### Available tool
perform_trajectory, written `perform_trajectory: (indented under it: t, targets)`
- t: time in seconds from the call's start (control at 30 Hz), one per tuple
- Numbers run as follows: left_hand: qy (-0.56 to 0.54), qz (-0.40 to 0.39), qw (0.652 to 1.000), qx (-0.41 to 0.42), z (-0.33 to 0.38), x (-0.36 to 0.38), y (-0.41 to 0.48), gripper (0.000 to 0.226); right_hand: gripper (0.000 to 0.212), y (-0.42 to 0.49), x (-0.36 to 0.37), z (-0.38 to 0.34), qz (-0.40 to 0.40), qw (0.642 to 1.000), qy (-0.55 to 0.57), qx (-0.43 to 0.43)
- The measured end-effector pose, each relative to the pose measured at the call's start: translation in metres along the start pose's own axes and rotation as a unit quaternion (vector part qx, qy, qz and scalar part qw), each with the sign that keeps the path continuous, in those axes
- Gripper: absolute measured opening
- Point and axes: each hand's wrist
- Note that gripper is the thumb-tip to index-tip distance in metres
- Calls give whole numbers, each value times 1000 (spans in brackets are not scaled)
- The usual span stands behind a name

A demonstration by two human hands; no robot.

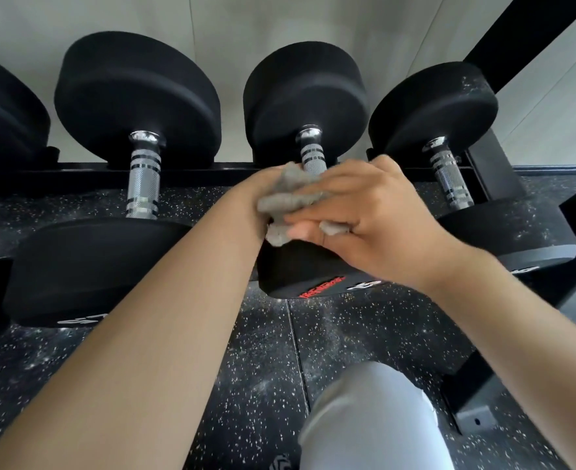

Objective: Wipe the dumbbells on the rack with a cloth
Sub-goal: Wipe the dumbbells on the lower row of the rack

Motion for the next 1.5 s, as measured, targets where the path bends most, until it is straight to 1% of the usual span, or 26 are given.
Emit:
perform_trajectory:
  t: [0.03,0.07,0.1,0.17,0.2,0.23,0.33,0.37,0.43,0.5,0.57,0.6,0.67,0.7,0.83,0.9,0.97,1.0,1.03,1.1,1.13,1.27,1.33,1.43,1.47,1.5]
  targets:
    - [-3,-3,1000,-5,0,0,1,29,17,-2,4,-5,10,1000,-5,14]
    - [3,-5,1000,-5,0,2,2,25,17,-7,8,-11,3,1000,-18,-4]
    - [5,-4,1000,-3,0,3,1,23,17,-12,12,-15,-14,999,-28,-40]
    - [7,-11,1000,5,-2,4,2,26,14,-22,8,-14,-53,992,-20,-112]
    - [12,-18,1000,10,-1,4,1,28,14,-23,3,-5,-61,991,-4,-119]
    - [15,-22,1000,13,1,3,0,29,14,-22,-2,4,-54,993,23,-101]
    - [53,-16,998,3,3,3,-1,29,19,-20,-3,13,17,996,90,-4]
    - [46,-12,999,2,4,4,-1,33,19,-22,0,9,29,996,90,0]
    - [29,-22,999,10,3,4,-2,34,19,-30,5,5,25,996,78,-35]
    - [33,-30,999,7,2,4,1,28,20,-37,3,14,13,993,106,-50]
    - [49,-28,998,5,4,2,6,14,23,-38,2,26,39,983,177,-5]
    - [63,-26,998,5,5,2,9,15,24,-39,4,28,63,976,206,27]
    - [71,-30,997,7,6,4,9,15,23,-45,11,21,103,968,217,68]
    - [60,-34,998,11,5,4,9,15,22,-50,14,16,115,970,205,67]
    - [14,-24,999,17,0,2,12,30,27,-65,22,18,148,969,192,48]
    - [7,-25,1000,16,-1,2,13,31,29,-64,25,26,174,957,220,81]
    - [-9,-18,1000,7,0,2,12,27,25,-59,24,32,195,927,285,144]
    - [-12,-11,1000,4,0,2,12,28,25,-57,23,34,189,911,320,179]
    - [-10,-7,1000,4,0,2,11,29,31,-55,21,38,174,896,347,214]
    - [0,4,1000,9,0,4,10,33,53,-52,16,44,144,872,379,273]
    - [6,17,1000,13,-1,3,11,34,57,-48,13,46,131,868,377,296]
    - [28,61,997,27,0,4,10,33,55,-39,9,56,94,868,311,375]
    - [68,82,994,26,2,7,7,30,52,-35,5,60,91,861,318,387]
    - [190,150,970,15,4,9,4,19,34,-29,-6,66,35,824,398,402]
    - [234,183,955,23,4,8,4,21,32,-28,-10,69,7,806,430,407]
    - [269,221,937,39,4,6,6,25,37,-27,-14,73,-17,786,465,406]
Point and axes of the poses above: each hand's wrist, its own y-axis towards the middle knuckle, its own x-axis out of the palm, z = x × y, and after that the axes turned 14 degrees about -z, right-handed
